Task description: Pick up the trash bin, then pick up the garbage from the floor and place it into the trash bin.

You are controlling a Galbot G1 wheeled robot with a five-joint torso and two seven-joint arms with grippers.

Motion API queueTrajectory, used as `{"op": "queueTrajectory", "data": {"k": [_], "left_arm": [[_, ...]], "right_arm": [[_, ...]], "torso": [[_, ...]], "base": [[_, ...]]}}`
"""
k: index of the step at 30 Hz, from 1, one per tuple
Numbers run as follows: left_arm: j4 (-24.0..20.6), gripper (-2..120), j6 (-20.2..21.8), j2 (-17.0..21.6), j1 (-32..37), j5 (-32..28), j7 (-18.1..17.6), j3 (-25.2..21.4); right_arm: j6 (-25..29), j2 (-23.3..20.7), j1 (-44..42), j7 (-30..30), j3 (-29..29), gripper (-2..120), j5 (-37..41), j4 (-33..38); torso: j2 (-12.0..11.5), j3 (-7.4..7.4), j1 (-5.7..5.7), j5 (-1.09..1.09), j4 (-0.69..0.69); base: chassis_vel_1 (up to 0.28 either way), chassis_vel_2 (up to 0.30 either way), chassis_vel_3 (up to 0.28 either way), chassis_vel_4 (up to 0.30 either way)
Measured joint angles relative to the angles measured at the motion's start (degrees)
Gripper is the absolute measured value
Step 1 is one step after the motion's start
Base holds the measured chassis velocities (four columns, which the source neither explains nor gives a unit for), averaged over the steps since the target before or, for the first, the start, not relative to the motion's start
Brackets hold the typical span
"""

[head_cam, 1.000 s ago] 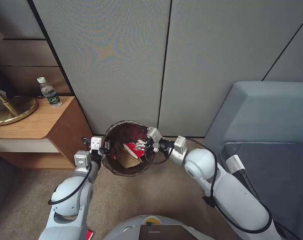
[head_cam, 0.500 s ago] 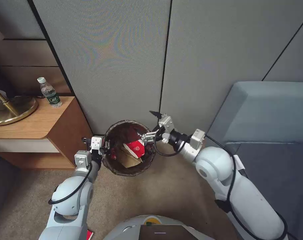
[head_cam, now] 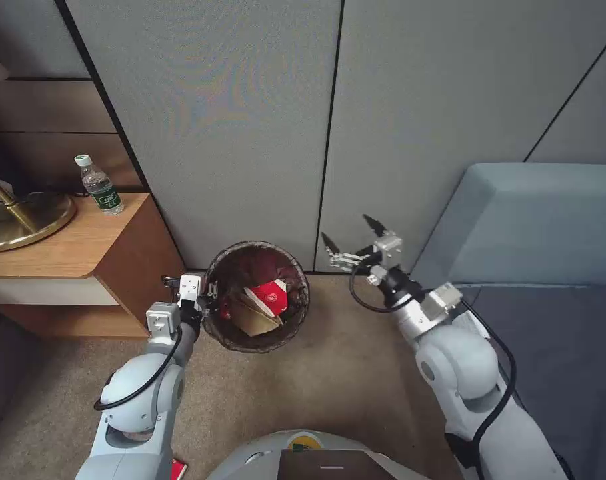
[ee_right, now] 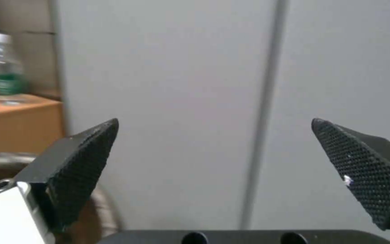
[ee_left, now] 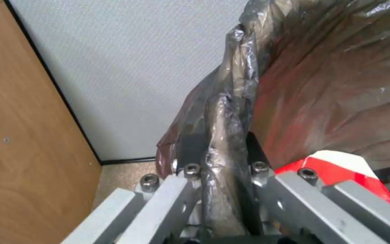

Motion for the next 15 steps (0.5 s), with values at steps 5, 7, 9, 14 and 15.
{"op": "queueTrajectory", "data": {"k": [5, 7, 9, 14, 15], "left_arm": [[-0.11, 3, -0.97, -0.19, 0.76, 0.05, -0.14, -0.32], [-0.23, 3, -1.34, -0.17, 1.01, 0.05, -0.26, -0.62], [-0.25, 3, -1.67, -0.13, 1.06, 0.05, -0.33, -0.85], [-0.54, 3, -2.03, -0.06, 1.26, 0.12, -0.53, -1.12], [-0.58, 3, -2.24, -0.06, 1.35, 0.34, -0.56, -1.07]], "right_arm": [[5.37, 4.95, -7.38, 0.33, 4.13, 100, -3.17, -0.21], [8.14, 6.87, -10.89, 0.33, 6.25, 100, -4.09, -0.34], [10.04, 7.75, -12.72, 0.33, 7.48, 100, -4.60, -0.42], [15.93, 10.15, -18.83, 0.33, 11.02, 100, -5.05, -0.43], [17.47, 10.68, -20.63, 0.47, 11.83, 100, -5.06, -0.47]], "torso": [[0.00, 0.00, 0.00, 0.00, -0.01], [0.00, 0.00, 0.00, 0.00, -0.01], [0.00, 0.00, 0.00, 0.00, -0.02], [0.00, 0.00, 0.00, 0.00, -0.02], [0.00, 0.00, 0.00, 0.00, -0.02]], "base": [[0.000, 0.000, 0.000, 0.000], [0.000, 0.000, 0.000, 0.000], [0.000, 0.000, 0.000, 0.000], [0.000, 0.000, 0.000, 0.000], [0.000, 0.000, 0.000, 0.000]]}}
